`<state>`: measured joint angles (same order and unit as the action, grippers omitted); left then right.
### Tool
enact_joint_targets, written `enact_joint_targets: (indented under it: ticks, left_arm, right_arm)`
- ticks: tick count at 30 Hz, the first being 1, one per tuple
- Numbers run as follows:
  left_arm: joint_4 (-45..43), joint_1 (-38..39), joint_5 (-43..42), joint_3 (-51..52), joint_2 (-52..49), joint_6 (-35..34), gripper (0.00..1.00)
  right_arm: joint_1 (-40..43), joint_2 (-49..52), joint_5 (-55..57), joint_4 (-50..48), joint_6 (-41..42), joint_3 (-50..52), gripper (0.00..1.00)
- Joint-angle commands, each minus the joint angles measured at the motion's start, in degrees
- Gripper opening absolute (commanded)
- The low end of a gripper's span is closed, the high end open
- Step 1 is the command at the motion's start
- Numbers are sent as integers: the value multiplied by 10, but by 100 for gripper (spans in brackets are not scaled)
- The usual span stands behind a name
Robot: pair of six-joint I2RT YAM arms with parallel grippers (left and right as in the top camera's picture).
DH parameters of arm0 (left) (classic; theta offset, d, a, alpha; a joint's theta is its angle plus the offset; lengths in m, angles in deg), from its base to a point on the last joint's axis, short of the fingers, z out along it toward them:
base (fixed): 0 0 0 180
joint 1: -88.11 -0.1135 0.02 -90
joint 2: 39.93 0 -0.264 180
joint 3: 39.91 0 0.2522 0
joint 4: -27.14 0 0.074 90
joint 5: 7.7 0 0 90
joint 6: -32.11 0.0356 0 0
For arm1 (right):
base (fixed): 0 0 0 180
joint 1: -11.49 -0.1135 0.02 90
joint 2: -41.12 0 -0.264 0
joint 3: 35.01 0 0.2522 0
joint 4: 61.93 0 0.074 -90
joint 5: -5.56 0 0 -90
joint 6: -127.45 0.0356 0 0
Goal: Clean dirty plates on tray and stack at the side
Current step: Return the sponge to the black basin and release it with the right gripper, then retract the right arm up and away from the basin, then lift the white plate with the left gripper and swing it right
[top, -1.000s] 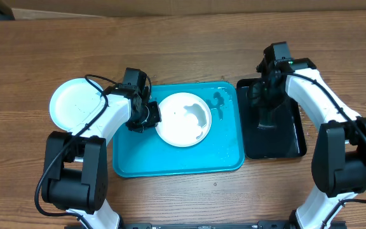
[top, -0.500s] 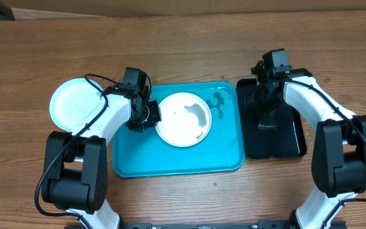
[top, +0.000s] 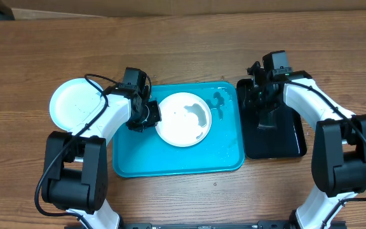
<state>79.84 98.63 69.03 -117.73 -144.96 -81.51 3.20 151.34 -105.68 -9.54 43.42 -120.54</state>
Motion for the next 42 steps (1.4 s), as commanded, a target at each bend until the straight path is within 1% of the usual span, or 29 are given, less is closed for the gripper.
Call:
enact_joint_targets:
  ticks: [1, 11, 17, 19, 21, 22, 23, 24, 25, 29, 32, 33, 35, 36, 37, 38, 39, 40, 42]
  left_arm:
    - [-2, 4, 4, 2, -6, 9, 8]
    - [-2, 4, 18, 2, -6, 9, 8]
    - [-5, 4, 18, 2, -6, 9, 8]
    - [-5, 4, 18, 2, -6, 9, 9]
    - [-4, 4, 18, 2, -6, 9, 12]
    - [-3, 4, 18, 2, -6, 9, 17]
    - [-1, 4, 20, 2, -6, 9, 24]
    - [2, 4, 26, 2, -6, 9, 28]
    - [4, 4, 31, 2, -6, 9, 29]
    - [7, 4, 33, 3, -6, 2, 29]
    - [5, 4, 33, 7, -6, 2, 28]
    - [3, 4, 33, 9, -6, 2, 28]
    - [-1, 5, 34, 16, -6, -5, 27]
    - [-3, 4, 33, 19, -6, -10, 27]
    - [-5, 4, 33, 21, -6, -13, 27]
    - [-5, 4, 33, 21, -6, -13, 26]
    - [-5, 4, 33, 21, -6, -13, 25]
    - [-6, 4, 33, 21, -6, -13, 23]
    - [-6, 4, 33, 21, -6, -13, 21]
  right_arm:
    - [-3, 2, -25, -5, -2, 0, 4]
    - [-2, -12, -37, -7, -1, -15, 4]
    - [-2, -12, 4, -11, 0, -15, 4]
    - [7, -18, 6, -6, 0, -30, 4]
    - [20, -29, 6, 16, 3, -61, 4]
    - [26, -34, 6, 27, 3, -76, 4]
    - [36, -40, 6, 42, 3, -96, 4]
    - [46, -44, 7, 56, 2, -113, 4]
    - [60, -48, 8, 74, 2, -135, 4]
    - [125, -49, 46, 123, 2, -193, 4]
    - [175, -48, 86, 123, 2, -194, 5]
    - [192, -47, 99, 126, 2, -193, 7]
    - [224, -46, 114, 135, 2, -190, 8]
    - [242, -46, 115, 141, 3, -189, 10]
    - [259, -46, 115, 146, 6, -189, 17]
    - [274, -46, 115, 147, 15, -188, 29]
    - [285, -46, 115, 147, 21, -185, 49]
    - [298, -46, 115, 146, 31, -185, 100]
    - [316, -46, 116, 146, 39, -185, 100]
